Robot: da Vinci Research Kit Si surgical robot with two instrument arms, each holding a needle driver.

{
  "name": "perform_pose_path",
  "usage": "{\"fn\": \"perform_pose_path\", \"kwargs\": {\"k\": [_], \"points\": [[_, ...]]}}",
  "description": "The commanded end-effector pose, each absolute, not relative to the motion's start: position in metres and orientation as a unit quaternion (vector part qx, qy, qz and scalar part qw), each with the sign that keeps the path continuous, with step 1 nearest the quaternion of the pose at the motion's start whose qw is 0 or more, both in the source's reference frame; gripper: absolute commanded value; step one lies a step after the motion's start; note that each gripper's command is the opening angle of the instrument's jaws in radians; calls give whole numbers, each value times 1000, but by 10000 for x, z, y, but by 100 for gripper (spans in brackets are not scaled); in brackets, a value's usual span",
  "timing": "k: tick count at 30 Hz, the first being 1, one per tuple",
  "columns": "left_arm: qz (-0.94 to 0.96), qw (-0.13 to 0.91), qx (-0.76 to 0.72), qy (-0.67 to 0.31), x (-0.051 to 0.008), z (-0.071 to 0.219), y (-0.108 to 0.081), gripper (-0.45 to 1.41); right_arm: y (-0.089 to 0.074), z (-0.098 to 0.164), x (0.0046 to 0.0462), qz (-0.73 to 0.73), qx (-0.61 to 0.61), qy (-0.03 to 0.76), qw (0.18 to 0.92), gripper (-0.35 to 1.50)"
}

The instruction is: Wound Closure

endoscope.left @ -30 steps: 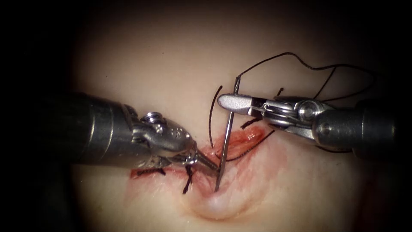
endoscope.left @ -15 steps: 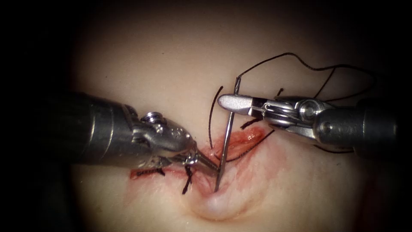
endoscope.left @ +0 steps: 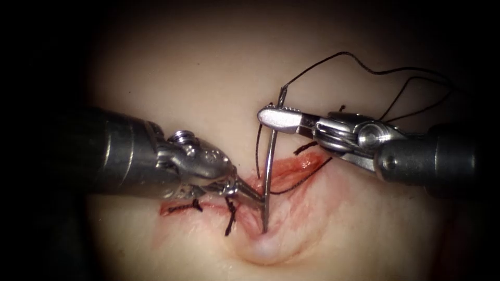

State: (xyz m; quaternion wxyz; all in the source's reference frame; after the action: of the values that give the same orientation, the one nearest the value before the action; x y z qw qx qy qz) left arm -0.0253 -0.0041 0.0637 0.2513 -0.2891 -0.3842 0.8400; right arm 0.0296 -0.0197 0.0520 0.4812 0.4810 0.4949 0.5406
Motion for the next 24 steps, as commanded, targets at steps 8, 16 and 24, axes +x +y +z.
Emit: {"fn": "perform_pose_path", "kwargs": {"k": [8,16,24], "points": [[844,252,-304,-363,-254,637,-27,-18,-180,524,298,521,451,524,501,-35],[847,249,-316,-348,-252,632,-18,-11,-160,530,289,508,412,550,519,-35],[846,258,-327,-334,-248,619,-4,-45,-144,542,280,516,391,558,520,-35]]}}
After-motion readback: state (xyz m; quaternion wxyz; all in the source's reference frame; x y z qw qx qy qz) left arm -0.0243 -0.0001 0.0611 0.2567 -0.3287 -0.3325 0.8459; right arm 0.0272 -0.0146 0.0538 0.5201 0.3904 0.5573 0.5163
